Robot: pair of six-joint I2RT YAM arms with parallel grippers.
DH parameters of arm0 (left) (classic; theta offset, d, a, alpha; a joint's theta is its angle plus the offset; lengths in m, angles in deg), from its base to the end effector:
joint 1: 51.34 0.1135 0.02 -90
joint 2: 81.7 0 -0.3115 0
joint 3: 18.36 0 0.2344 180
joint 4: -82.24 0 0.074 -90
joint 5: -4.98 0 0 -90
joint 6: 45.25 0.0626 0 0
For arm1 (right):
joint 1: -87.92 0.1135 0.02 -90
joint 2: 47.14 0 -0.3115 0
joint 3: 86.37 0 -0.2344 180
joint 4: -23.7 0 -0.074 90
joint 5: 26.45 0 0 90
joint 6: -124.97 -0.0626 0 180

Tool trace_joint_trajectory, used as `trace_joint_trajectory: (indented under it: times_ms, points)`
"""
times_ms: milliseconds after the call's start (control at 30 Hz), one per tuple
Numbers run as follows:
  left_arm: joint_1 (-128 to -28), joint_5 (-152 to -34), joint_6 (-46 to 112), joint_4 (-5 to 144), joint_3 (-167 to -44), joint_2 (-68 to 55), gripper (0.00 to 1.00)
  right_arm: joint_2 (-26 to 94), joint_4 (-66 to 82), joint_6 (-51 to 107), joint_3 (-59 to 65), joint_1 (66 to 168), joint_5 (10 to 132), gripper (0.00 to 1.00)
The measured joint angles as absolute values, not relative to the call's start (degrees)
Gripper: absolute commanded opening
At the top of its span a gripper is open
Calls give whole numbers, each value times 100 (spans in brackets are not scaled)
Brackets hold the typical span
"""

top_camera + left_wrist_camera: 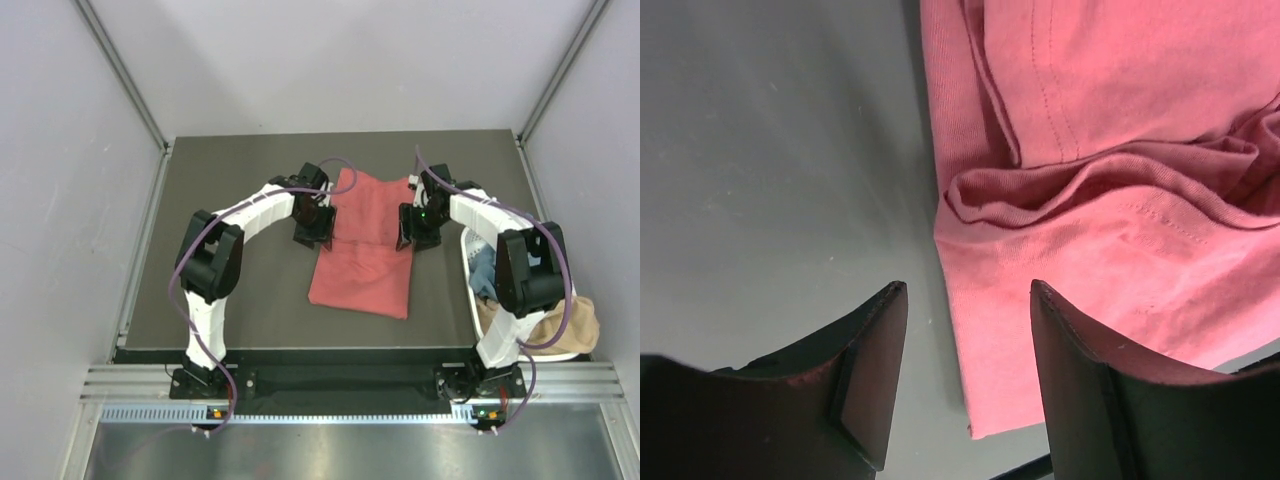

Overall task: Fold and stack the t-shirts
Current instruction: Fold the tshirt

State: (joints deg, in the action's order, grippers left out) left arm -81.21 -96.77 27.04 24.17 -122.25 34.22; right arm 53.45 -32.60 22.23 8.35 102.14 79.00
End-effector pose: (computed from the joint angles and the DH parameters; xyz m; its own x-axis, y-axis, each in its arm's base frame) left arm 0.3678 -0.2259 0.2176 -0.9433 0.1983 -0.2660 0.2737 0.9183 -0.2860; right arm 0.3310 0.1011 0.2303 -0.9674 -0.0259 -0.2520 -0.1075 0.9426 0.3161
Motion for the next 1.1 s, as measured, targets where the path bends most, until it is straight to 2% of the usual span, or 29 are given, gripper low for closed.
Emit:
trace_joint_trajectory:
  times_ms: [233,500,600,667,700,733,767,800,1100]
  points:
    - [-8090,-9760,2704,2509,-12373,3612,54,5623,-3234,2339,712,10211,7917,50]
    - [-7996,-9965,2708,2664,-12498,3795,42,5844,-3234,2346,570,10211,7969,39]
    - [-7981,-10090,2684,2716,-12528,3885,32,5853,-3234,2346,485,10205,8004,35]
    - [-7970,-10162,2669,2723,-12555,3938,19,5857,-3216,2344,435,10194,8039,32]
    - [-7961,-10191,2662,2725,-12581,3970,14,5861,-3225,2341,409,10192,8053,22]
    - [-7959,-10215,2665,2734,-12598,4003,3,5872,-3203,2341,400,10185,8081,12]
    - [-7955,-10219,2656,2736,-12609,4023,0,5881,-3184,2365,398,10176,8109,3]
    - [-7950,-10217,2643,2734,-12620,4038,0,5894,-3181,2368,398,10161,8142,0]
    - [-7944,-9998,2560,2515,-13090,4309,0,5944,-3162,2276,402,10006,7867,0]
